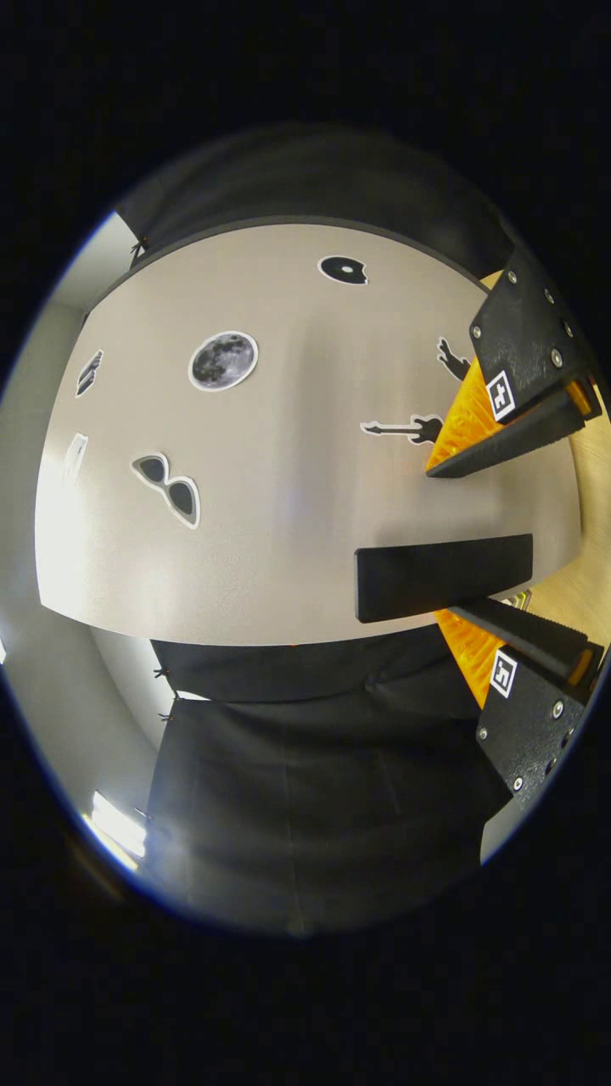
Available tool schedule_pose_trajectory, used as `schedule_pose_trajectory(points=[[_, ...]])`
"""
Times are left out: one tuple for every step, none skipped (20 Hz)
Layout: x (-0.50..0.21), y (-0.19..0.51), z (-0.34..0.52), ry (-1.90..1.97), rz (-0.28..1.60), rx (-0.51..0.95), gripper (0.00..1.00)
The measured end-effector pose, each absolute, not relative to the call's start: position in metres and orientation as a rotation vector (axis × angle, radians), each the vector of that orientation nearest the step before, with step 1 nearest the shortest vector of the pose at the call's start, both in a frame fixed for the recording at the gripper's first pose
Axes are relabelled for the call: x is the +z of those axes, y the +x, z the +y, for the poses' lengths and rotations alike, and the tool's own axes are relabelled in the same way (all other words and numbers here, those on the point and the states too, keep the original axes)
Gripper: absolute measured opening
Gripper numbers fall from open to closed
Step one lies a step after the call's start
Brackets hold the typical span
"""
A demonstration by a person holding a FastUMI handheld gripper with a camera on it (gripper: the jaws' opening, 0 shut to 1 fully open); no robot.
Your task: Open the shoe cabinet door, grab the shoes and put them into the shoe cabinet, then close the shoe cabinet door.
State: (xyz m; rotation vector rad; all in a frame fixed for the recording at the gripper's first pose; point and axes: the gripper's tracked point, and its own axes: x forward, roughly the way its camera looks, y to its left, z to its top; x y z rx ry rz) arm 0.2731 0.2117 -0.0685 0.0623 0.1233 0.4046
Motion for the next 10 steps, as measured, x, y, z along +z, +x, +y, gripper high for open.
schedule_pose_trajectory(points=[[-0.068,0.275,0.212,0.051,0.123,0.401,0.83],[-0.068,0.276,0.212,0.041,0.119,0.398,0.84],[-0.069,0.28,0.213,0.038,0.12,0.39,0.84],[-0.07,0.283,0.214,0.043,0.116,0.385,0.85],[-0.07,0.285,0.216,0.051,0.116,0.381,0.85],[-0.071,0.286,0.216,0.055,0.115,0.376,0.85],[-0.071,0.286,0.214,0.054,0.114,0.367,0.86],[-0.071,0.286,0.213,0.048,0.112,0.359,0.86],[-0.072,0.288,0.213,0.046,0.11,0.352,0.86],[-0.073,0.288,0.213,0.05,0.111,0.346,0.87]])
